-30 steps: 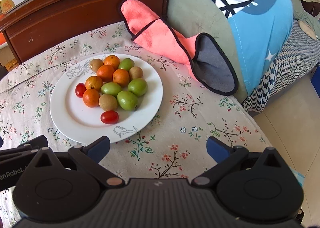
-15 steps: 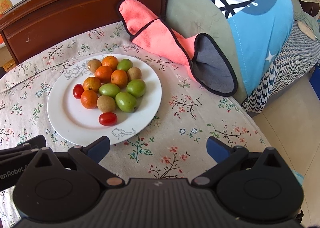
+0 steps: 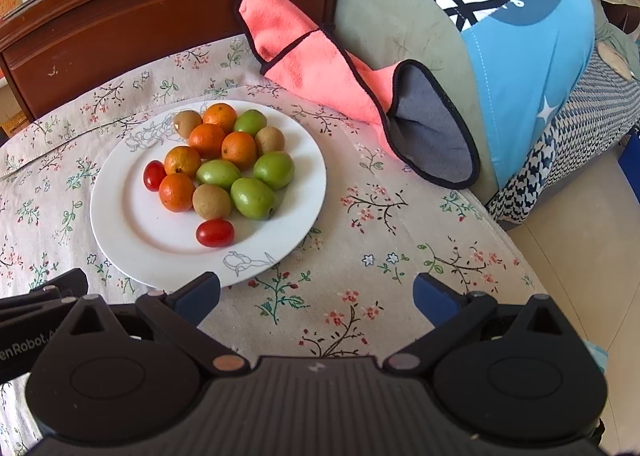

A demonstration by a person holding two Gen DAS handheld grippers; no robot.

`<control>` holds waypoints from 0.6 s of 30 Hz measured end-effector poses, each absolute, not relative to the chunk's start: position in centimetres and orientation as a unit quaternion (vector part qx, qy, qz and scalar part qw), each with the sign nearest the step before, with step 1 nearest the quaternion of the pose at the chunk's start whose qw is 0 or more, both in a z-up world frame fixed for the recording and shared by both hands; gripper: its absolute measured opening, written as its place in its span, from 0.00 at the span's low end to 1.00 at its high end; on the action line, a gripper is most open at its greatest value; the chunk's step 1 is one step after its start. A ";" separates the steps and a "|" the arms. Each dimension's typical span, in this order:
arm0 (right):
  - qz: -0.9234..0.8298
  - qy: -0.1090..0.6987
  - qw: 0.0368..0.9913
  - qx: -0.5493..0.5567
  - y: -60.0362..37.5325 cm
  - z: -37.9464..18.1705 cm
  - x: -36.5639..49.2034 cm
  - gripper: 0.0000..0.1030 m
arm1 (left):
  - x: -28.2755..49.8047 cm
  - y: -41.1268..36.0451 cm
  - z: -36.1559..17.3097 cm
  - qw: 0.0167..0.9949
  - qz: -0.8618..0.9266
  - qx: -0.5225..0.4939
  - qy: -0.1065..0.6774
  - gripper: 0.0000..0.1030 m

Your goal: Organize fruits

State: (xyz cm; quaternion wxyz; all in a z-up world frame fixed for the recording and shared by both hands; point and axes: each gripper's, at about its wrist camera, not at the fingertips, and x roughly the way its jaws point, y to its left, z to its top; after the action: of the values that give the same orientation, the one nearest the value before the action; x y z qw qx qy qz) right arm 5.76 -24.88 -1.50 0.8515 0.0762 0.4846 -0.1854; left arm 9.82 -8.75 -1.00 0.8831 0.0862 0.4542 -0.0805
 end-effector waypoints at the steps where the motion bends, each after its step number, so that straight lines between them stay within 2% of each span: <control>1: -0.185 0.485 0.852 0.075 -24.9 -1.5 5.8 0.99 | 9.8 -8.8 -1.0 0.883 -0.080 0.087 0.454 0.95; 18: -0.184 0.490 0.850 0.061 -24.6 -1.7 5.9 0.99 | 9.4 -8.5 -0.9 0.882 -0.081 0.096 0.455 0.95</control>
State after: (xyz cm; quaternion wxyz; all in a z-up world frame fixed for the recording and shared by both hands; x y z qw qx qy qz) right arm 5.89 -24.61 -1.69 0.8500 0.0607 0.4899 -0.1839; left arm 9.40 -8.45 -0.88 0.8817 0.0959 0.4549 -0.0807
